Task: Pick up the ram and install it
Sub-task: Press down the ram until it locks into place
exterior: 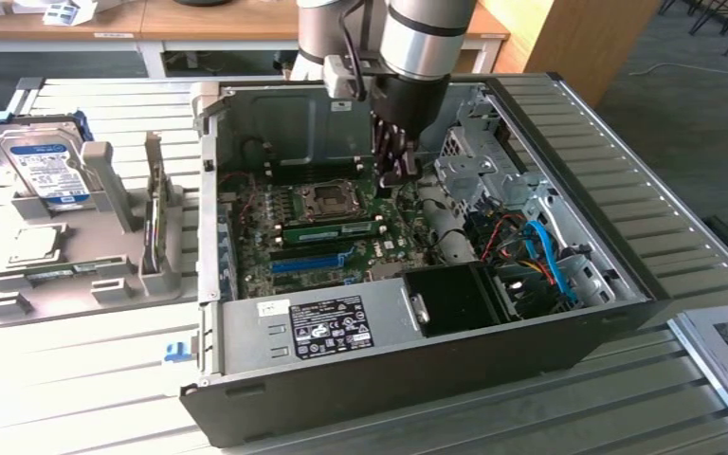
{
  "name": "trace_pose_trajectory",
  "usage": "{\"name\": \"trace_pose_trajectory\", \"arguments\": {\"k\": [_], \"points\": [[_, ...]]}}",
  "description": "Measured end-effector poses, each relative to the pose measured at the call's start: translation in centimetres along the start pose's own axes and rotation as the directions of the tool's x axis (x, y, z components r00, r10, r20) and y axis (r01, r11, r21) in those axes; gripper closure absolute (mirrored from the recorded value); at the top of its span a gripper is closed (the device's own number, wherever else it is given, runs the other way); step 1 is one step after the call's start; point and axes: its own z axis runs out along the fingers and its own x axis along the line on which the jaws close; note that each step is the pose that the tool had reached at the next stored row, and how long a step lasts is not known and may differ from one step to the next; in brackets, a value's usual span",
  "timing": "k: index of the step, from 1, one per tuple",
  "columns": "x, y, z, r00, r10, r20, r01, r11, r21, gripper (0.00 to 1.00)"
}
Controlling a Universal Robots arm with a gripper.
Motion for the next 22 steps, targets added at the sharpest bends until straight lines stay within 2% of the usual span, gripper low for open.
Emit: {"name": "trace_pose_trajectory", "arguments": {"k": [19,22], "points": [[0.0,-0.10,1.76,1.0000,0.000,-0.0060,0.000,1.0000,0.0000,0.90],[-0.1,-0.17,2.97,0.9999,0.001,-0.0109,-0.001,1.0000,0.0002,0.90]]}}
